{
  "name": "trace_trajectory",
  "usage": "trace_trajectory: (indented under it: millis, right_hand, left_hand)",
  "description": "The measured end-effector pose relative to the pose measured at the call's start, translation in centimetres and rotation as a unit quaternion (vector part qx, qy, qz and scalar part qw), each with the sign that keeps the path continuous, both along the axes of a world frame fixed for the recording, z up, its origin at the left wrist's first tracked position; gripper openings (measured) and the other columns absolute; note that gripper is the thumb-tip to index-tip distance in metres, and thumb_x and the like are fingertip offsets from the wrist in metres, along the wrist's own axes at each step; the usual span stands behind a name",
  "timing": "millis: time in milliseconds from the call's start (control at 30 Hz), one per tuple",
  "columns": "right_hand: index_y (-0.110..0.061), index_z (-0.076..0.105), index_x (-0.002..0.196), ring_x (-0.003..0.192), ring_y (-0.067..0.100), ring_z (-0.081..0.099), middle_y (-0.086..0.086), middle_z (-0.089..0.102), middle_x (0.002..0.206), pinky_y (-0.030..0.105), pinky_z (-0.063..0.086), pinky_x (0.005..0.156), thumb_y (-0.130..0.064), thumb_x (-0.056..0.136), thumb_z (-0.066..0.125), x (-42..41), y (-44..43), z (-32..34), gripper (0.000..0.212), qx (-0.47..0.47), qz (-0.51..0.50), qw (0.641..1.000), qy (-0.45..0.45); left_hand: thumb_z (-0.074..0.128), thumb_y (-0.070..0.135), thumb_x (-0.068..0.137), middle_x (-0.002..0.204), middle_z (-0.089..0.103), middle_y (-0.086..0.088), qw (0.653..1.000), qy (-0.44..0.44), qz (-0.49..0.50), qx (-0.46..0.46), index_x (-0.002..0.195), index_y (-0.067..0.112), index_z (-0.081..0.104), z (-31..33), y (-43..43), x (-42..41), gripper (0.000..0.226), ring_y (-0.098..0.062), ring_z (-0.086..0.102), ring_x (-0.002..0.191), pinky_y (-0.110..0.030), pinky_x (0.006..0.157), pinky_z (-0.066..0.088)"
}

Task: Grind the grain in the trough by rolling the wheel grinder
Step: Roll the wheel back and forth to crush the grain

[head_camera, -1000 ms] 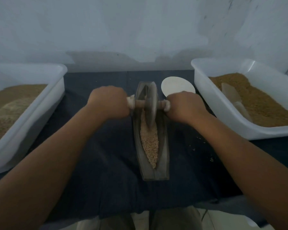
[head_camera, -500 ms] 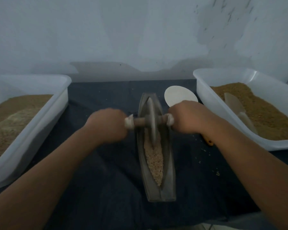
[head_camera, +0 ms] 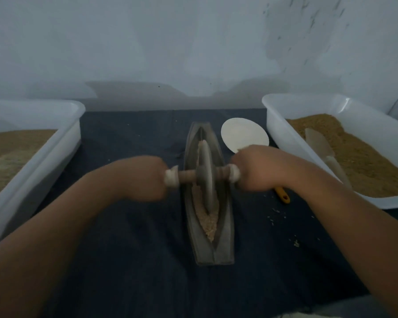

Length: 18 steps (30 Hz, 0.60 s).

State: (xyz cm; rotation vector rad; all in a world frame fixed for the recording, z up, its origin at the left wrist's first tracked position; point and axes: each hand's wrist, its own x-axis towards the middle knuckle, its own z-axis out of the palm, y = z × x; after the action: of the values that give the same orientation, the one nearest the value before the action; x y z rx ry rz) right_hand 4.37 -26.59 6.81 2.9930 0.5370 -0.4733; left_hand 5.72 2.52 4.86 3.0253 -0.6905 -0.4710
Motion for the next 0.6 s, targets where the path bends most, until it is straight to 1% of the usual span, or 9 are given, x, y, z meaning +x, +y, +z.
trace_trajectory:
  millis: [67,133,200,267,333,367,433,500,600]
  right_hand:
    - [-0.03,0.065,0.073,0.073,0.012,0.064,-0.005,0.066,0.075,0.029,0.045,0.06,-0.03,0.085,0.068,2.5,0.5,0.1,0.012,-0.002,-0.023,0.999,-0.047]
    - [-0.026,0.07,0.077,0.078,0.02,0.068,-0.004,0.069,0.079,0.038,0.058,0.072,-0.034,0.084,0.066,4.7,1.3,0.5,0.012,0.014,-0.068,0.991,-0.113]
    - [-0.024,0.071,0.08,0.077,0.022,0.068,-0.002,0.07,0.079,0.045,0.062,0.077,-0.04,0.085,0.065,5.9,1.5,0.7,0.018,0.019,-0.09,0.987,-0.133]
    - [-0.023,0.071,0.08,0.077,0.023,0.068,0.0,0.069,0.079,0.044,0.061,0.078,-0.037,0.086,0.065,5.8,1.4,0.7,0.017,0.011,-0.082,0.991,-0.105]
    - [-0.025,0.07,0.081,0.08,0.02,0.069,-0.002,0.069,0.079,0.039,0.058,0.075,-0.032,0.089,0.07,4.4,1.0,0.3,0.01,0.004,-0.065,0.997,-0.032]
    - [-0.027,0.07,0.079,0.076,0.016,0.069,-0.003,0.07,0.076,0.035,0.057,0.07,-0.032,0.087,0.072,3.3,0.6,0.0,0.01,0.005,-0.059,0.998,0.011]
    - [-0.026,0.069,0.073,0.057,0.005,0.065,-0.007,0.069,0.062,0.028,0.052,0.054,-0.037,0.079,0.072,0.7,-0.1,-0.4,0.013,0.006,-0.048,0.996,0.079]
    - [-0.027,0.067,0.069,0.05,0.003,0.061,-0.01,0.067,0.06,0.022,0.042,0.047,-0.04,0.075,0.07,-0.4,-0.5,-0.8,0.015,0.001,-0.024,0.997,0.067]
    - [-0.03,0.063,0.071,0.065,0.007,0.061,-0.006,0.063,0.069,0.026,0.04,0.055,-0.033,0.083,0.07,1.3,0.0,-0.9,0.014,0.011,-0.017,0.999,-0.025]
  left_hand:
    - [0.064,0.041,0.08,0.069,0.059,0.004,0.997,-0.077,0.026,0.008,0.069,0.019,0.057,0.8,-1.1,2.2,0.026,-0.018,0.061,0.066,-0.03,0.066,0.055]
    - [0.056,0.056,0.073,0.072,0.055,0.005,0.987,-0.145,0.069,0.0,0.069,0.022,0.054,2.2,-2.2,4.2,0.035,-0.023,0.06,0.07,-0.036,0.072,0.057]
    - [0.051,0.062,0.065,0.075,0.057,0.003,0.988,-0.128,0.08,-0.001,0.071,0.021,0.055,3.2,-2.9,5.6,0.041,-0.022,0.059,0.07,-0.037,0.073,0.055]
    - [0.057,0.06,0.072,0.074,0.058,0.001,0.994,-0.091,0.067,0.007,0.071,0.02,0.056,3.6,-3.1,5.7,0.04,-0.019,0.058,0.067,-0.036,0.071,0.053]
    - [0.066,0.045,0.082,0.071,0.058,0.002,0.996,-0.068,0.047,0.022,0.069,0.019,0.055,3.0,-2.9,4.3,0.03,-0.013,0.056,0.062,-0.031,0.065,0.051]
    - [0.068,0.038,0.083,0.068,0.058,0.004,0.997,-0.055,0.034,0.035,0.068,0.018,0.055,2.6,-2.6,3.3,0.028,-0.01,0.056,0.059,-0.027,0.058,0.048]
    - [0.07,0.033,0.081,0.063,0.059,0.006,0.999,-0.019,0.008,0.05,0.065,0.016,0.057,1.2,-1.9,1.2,0.027,-0.006,0.056,0.054,-0.022,0.046,0.039]
    - [0.071,0.035,0.078,0.058,0.058,0.005,0.999,-0.013,0.005,0.035,0.061,0.016,0.057,0.4,-1.0,0.4,0.029,-0.005,0.056,0.052,-0.022,0.044,0.037]
    - [0.067,0.043,0.077,0.064,0.056,0.008,0.997,-0.069,0.025,0.017,0.063,0.02,0.054,0.9,-1.0,1.6,0.029,-0.013,0.058,0.06,-0.027,0.06,0.048]
